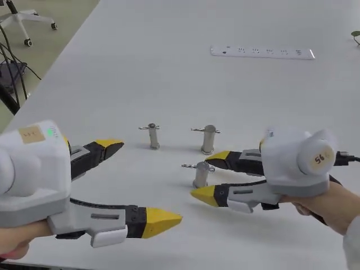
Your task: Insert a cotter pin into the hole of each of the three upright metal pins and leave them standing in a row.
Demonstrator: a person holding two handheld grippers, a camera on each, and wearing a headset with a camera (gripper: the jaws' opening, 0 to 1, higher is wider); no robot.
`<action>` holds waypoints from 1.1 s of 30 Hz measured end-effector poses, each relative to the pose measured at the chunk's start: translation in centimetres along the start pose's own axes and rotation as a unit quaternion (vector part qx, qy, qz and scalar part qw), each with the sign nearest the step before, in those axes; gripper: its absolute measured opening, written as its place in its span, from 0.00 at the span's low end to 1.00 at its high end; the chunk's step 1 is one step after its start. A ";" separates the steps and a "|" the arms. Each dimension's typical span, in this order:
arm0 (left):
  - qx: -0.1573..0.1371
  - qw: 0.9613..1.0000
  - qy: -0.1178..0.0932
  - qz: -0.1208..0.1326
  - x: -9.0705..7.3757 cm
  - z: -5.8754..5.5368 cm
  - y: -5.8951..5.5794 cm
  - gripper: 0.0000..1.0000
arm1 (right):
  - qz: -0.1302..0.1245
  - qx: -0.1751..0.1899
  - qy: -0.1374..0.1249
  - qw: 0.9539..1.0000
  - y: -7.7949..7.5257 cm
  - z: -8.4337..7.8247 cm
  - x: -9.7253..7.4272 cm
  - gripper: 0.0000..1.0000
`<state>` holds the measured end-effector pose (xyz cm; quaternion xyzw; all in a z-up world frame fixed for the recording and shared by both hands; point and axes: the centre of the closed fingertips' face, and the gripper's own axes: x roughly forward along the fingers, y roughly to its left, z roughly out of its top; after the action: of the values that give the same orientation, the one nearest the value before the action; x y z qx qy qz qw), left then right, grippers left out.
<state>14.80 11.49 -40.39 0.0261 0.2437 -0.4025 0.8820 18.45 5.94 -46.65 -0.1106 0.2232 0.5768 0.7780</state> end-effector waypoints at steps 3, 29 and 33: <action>-0.002 1.000 0.004 0.001 0.0 -0.3 -0.1 0.99 | 0.000 0.003 -0.003 1.000 -0.1 -0.1 0.4 0.33; -0.003 0.999 0.035 0.012 -0.1 -2.1 -0.5 0.99 | 0.003 -0.042 0.002 0.999 0.1 -1.4 1.6 0.09; -0.002 0.999 0.039 0.014 -0.1 -2.3 -0.6 0.99 | -0.003 -0.059 0.003 0.998 0.2 -1.4 1.6 0.09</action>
<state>13.37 11.72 -42.30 0.0432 0.2787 -0.3885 0.8772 18.30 6.79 -48.57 -0.1588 0.1902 0.5866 0.7710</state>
